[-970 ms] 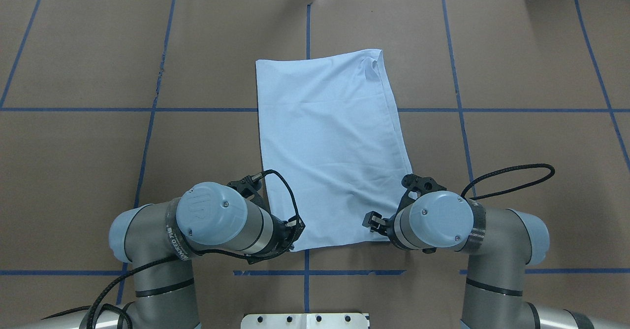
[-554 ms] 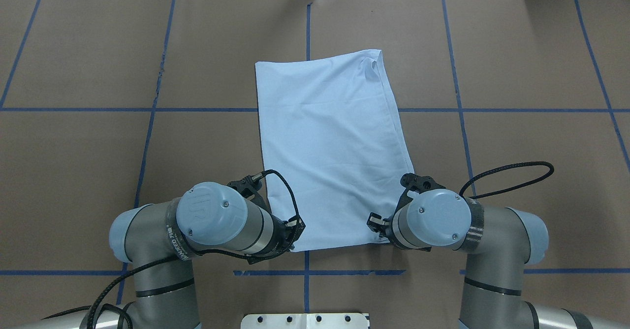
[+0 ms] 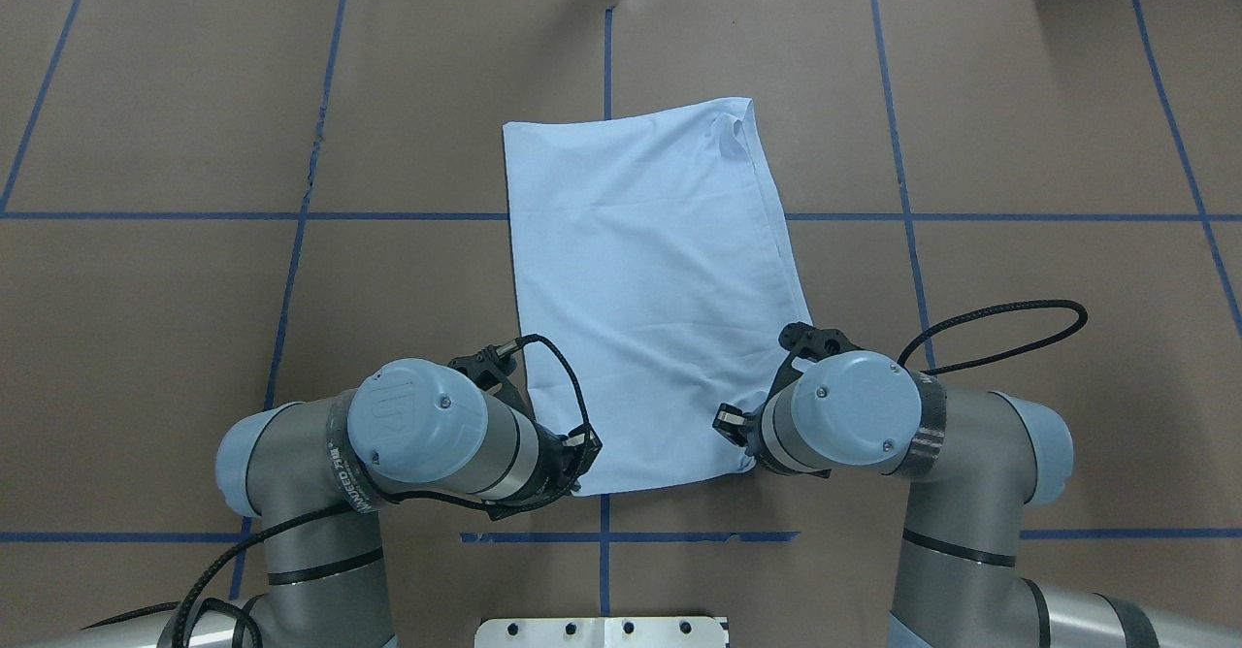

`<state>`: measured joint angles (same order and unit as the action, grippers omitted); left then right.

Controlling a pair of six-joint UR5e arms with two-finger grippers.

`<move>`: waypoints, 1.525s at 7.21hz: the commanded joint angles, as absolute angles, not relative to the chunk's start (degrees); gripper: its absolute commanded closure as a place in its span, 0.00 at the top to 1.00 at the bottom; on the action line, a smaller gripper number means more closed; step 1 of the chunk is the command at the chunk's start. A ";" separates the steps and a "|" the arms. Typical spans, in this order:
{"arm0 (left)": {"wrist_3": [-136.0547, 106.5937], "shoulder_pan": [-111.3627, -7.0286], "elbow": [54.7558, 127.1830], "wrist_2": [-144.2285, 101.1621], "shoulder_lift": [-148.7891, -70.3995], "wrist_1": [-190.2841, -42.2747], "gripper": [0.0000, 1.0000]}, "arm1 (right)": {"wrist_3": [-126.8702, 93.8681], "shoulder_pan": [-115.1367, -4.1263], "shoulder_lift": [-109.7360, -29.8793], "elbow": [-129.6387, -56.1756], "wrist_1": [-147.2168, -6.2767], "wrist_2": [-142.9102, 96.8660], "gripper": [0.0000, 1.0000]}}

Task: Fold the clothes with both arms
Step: 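Grasp the shirt's two near corners with both grippers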

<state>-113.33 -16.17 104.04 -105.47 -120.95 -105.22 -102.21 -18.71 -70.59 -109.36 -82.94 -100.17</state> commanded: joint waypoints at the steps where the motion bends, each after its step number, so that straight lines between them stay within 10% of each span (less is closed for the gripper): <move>1: -113.20 -16.35 105.19 -105.47 -120.24 -104.68 0.00 | -102.22 -19.25 -69.79 -109.94 -82.97 -100.98 0.00; 6: -112.32 -10.21 123.70 -105.12 -115.05 -93.29 0.00 | -102.39 -16.01 -75.22 -125.04 -82.97 -112.29 0.00; 11: -104.01 -17.73 120.96 -105.47 -115.92 -92.10 0.00 | -102.75 -23.17 -68.39 -116.30 -82.36 -111.97 0.00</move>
